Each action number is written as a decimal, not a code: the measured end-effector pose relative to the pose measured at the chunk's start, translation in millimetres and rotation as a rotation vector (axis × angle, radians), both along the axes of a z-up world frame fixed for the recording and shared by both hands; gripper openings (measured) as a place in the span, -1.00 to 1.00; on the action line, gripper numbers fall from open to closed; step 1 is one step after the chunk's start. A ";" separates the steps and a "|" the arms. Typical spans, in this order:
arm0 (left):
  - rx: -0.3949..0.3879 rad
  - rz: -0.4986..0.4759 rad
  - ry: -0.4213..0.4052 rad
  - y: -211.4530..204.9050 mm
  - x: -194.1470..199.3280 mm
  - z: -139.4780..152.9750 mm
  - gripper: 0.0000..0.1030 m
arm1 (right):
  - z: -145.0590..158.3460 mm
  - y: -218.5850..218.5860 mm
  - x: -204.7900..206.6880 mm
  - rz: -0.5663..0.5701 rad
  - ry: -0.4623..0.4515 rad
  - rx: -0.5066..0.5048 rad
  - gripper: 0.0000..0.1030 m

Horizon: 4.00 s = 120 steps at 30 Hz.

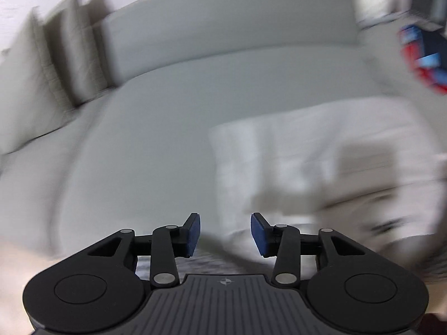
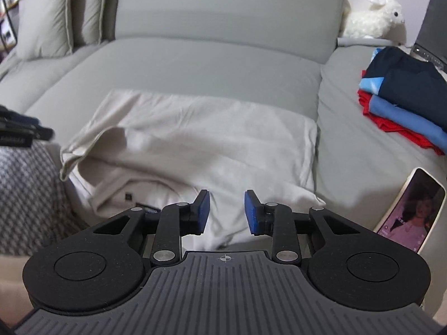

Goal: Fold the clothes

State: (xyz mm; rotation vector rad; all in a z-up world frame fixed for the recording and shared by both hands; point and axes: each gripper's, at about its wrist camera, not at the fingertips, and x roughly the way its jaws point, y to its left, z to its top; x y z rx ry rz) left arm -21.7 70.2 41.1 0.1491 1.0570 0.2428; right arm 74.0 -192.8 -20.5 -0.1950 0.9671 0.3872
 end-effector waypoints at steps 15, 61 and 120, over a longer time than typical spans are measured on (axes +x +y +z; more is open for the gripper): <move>-0.330 -0.129 0.124 -29.1 10.0 -48.6 -0.14 | -11.6 22.4 -14.6 0.036 0.042 0.023 -0.28; -0.202 -0.289 0.177 -37.1 35.1 -54.5 -0.06 | -25.0 -34.9 -1.3 -0.188 0.086 -0.007 -0.09; 0.009 -0.012 -0.223 131.3 104.1 -56.7 0.00 | -63.6 59.0 42.4 0.041 0.129 -0.038 0.16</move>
